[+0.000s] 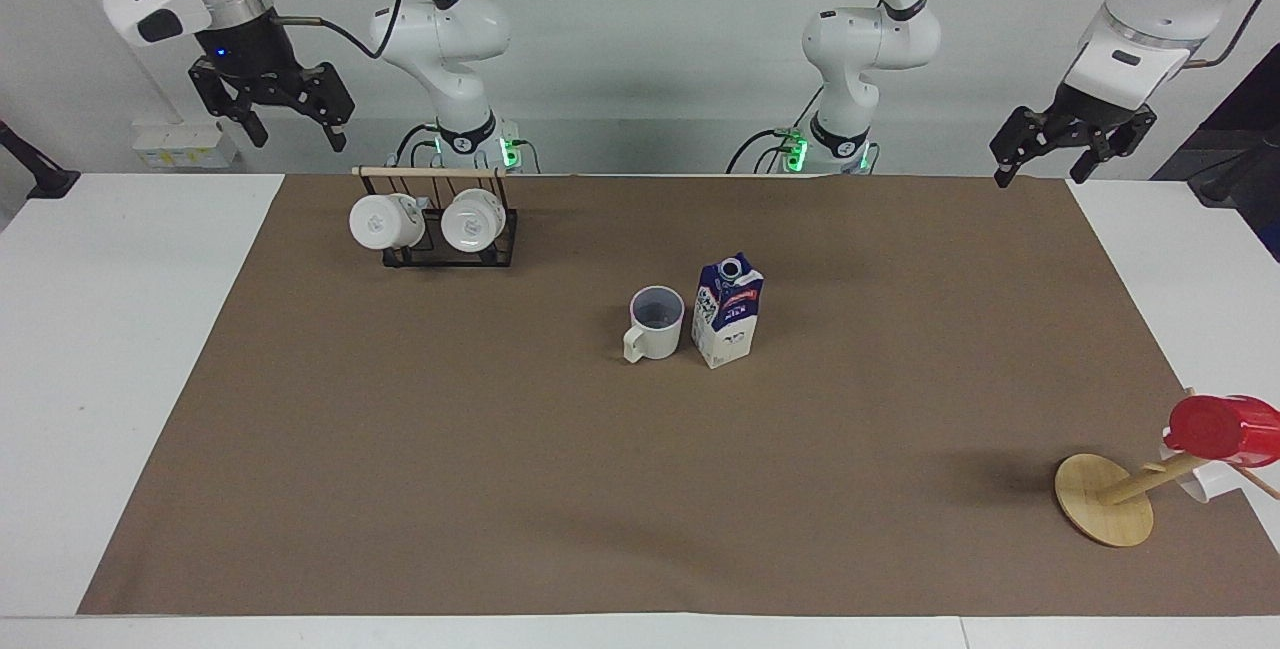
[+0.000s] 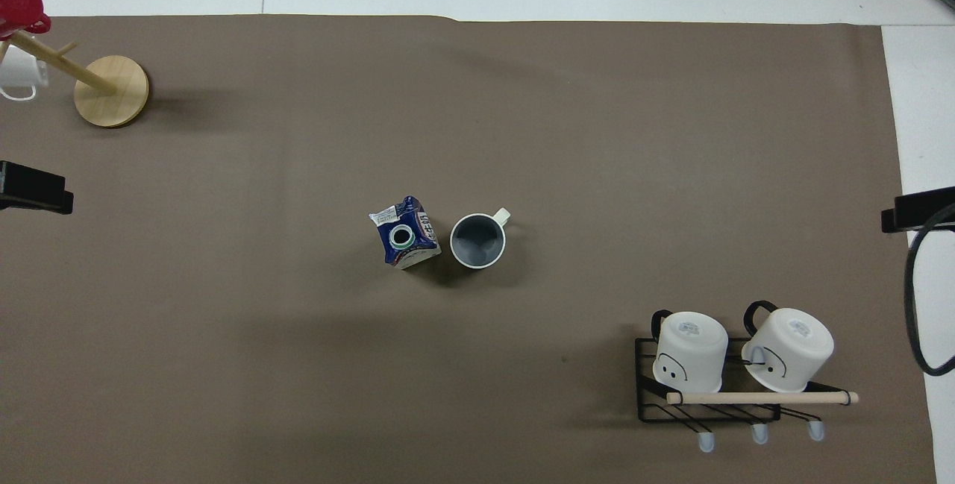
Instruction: Place cup and milk on table
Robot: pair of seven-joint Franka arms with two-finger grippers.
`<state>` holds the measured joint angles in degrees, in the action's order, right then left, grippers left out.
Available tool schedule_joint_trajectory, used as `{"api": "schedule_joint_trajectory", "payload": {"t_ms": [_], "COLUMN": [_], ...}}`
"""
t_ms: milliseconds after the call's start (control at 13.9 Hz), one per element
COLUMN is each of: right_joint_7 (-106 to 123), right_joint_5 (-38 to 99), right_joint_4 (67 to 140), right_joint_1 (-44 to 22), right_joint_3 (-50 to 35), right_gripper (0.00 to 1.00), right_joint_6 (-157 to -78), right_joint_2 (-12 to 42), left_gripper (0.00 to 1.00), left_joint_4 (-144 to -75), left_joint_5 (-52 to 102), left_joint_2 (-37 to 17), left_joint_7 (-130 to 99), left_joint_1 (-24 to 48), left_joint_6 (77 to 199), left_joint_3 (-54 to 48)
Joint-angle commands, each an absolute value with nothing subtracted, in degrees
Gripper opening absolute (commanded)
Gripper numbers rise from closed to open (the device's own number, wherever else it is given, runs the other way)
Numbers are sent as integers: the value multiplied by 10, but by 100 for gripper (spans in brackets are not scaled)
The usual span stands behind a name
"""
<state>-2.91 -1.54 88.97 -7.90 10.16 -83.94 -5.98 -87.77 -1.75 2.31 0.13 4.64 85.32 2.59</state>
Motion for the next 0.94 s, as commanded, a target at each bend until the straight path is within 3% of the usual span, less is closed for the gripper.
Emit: {"api": "schedule_joint_trajectory", "payload": {"t_ms": [0,863], "right_joint_7": [-37,-37], "right_joint_5": [-9,-9], "right_joint_4": [887,887], "right_joint_1": [-76,-76], "right_joint_3": [100,100], "right_gripper": [100,100], "right_joint_6": [-836,-836], "right_joint_2": [-60,-60], "left_gripper": [100,100], "left_joint_4": [-869,-888], "left_joint_5": [-25,11], "left_joint_2": [21,33], "left_joint_7": [25,54], "left_joint_1": [41,41], "left_joint_6": [840,845], "left_joint_3": [20,18]}}
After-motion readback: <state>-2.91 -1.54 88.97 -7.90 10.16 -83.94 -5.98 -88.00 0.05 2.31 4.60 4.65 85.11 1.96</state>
